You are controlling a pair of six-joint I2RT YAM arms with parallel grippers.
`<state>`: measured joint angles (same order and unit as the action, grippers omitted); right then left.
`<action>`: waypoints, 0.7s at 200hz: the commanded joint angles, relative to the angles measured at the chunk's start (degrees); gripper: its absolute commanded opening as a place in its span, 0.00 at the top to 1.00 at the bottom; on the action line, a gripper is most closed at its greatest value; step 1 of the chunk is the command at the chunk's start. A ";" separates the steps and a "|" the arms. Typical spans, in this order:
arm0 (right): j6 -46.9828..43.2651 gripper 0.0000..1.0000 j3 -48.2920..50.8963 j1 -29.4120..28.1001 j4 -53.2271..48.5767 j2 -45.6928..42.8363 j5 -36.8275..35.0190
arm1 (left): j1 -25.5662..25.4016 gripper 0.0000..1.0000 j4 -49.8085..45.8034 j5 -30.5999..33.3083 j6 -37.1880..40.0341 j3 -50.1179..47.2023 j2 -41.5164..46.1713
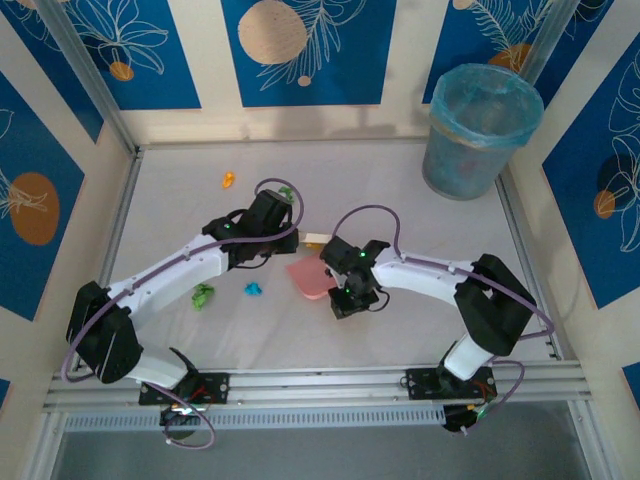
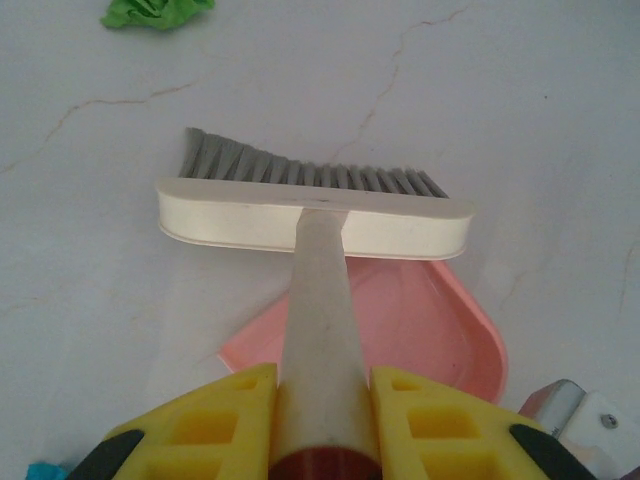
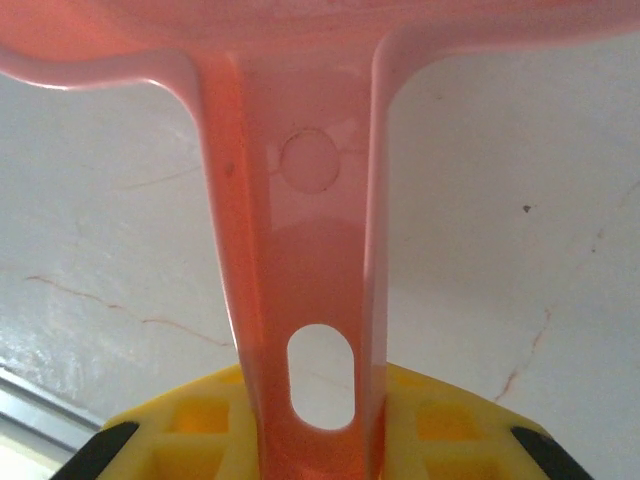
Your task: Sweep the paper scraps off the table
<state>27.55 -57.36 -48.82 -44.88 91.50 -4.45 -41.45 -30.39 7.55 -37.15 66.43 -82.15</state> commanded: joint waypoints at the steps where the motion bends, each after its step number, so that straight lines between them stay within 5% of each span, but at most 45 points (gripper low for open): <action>1: 0.09 0.77 -2.98 1.28 -4.05 0.32 1.11 | -0.26 1.00 1.12 -2.99 -0.38 -0.06 2.46; 69: 0.44 0.78 -2.48 3.03 -2.52 3.44 -0.60 | -0.30 1.00 1.22 -6.26 -1.58 -4.11 7.35; 140: 1.96 0.77 3.86 3.42 -1.70 -5.64 2.88 | -0.22 1.00 2.02 -5.41 -1.32 -3.63 5.96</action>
<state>28.25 -54.81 -45.82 -45.95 88.53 -3.84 -41.45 -29.95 2.96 -38.02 62.52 -76.12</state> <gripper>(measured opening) 0.239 0.236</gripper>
